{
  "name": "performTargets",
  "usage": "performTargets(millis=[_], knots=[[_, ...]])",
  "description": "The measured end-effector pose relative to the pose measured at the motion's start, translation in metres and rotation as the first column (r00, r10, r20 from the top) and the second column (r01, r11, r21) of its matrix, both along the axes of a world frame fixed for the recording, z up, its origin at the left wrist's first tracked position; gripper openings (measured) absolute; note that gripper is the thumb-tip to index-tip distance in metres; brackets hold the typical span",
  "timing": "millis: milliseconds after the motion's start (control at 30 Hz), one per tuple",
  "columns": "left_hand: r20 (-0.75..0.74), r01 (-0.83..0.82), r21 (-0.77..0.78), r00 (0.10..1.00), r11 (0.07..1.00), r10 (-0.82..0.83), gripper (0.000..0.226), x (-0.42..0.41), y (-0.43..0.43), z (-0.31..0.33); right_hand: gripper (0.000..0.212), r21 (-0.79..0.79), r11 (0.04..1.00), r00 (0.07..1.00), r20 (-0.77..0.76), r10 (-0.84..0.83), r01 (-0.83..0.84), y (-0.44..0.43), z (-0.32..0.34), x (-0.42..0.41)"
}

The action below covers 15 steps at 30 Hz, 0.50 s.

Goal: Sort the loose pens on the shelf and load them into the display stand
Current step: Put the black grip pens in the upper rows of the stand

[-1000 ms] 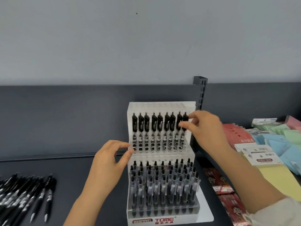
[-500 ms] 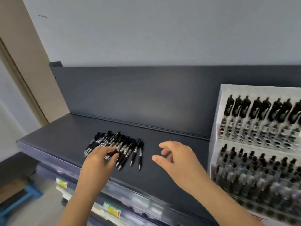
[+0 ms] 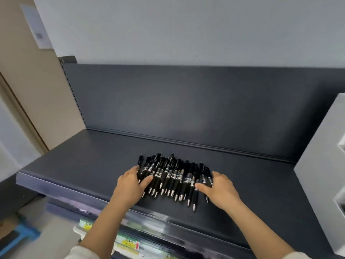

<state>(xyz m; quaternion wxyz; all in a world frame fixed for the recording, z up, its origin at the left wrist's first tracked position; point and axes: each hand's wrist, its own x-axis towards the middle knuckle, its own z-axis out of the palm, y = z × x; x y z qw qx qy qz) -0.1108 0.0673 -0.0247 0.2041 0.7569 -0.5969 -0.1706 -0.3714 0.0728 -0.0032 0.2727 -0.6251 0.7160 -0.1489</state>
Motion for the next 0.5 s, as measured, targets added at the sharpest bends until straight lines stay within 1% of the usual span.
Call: performTargets(millis=[67,133,167,267,333,400,467,500], knots=[[-0.038,0.032,0.037,0.999,0.999,-0.031,0.077,0.005,-0.009,-0.002,0.071,-0.008,0.999,0.998,0.042,-0.049,0.049,-0.003,-0.006,0.01],[-0.032,0.058,0.029,0.998,0.998,-0.057,0.08,0.008,-0.018,-0.003,0.074,0.003,0.995,0.99,0.101,-0.099,0.099,-0.005,-0.009,0.018],[-0.038,0.067,0.028,0.997,0.997,-0.066,0.082,0.01,-0.022,-0.004,0.075,0.007,0.993,0.987,0.107,-0.12,0.12,-0.005,-0.01,0.021],[-0.105,0.082,0.082,0.992,0.993,-0.073,0.088,0.014,-0.034,-0.005,0.081,0.012,0.988,0.987,0.05,-0.152,0.152,-0.005,-0.012,0.028],[-0.138,0.095,0.139,0.987,0.986,-0.076,0.082,0.019,-0.04,-0.005,0.083,0.002,0.988,0.987,0.029,-0.157,0.157,-0.007,-0.012,0.03],[-0.142,0.135,0.178,0.984,0.975,-0.111,0.07,0.021,-0.041,-0.002,0.081,0.032,0.987,0.987,0.029,-0.16,0.159,-0.009,-0.012,0.029],[-0.136,0.162,0.184,0.981,0.97,-0.138,0.066,0.019,-0.039,-0.001,0.074,0.071,0.985,0.987,0.024,-0.162,0.16,-0.011,-0.011,0.029],[-0.132,0.166,0.179,0.981,0.97,-0.143,0.065,0.017,-0.037,-0.001,0.066,0.077,0.984,0.986,0.018,-0.165,0.163,-0.012,-0.01,0.03]])
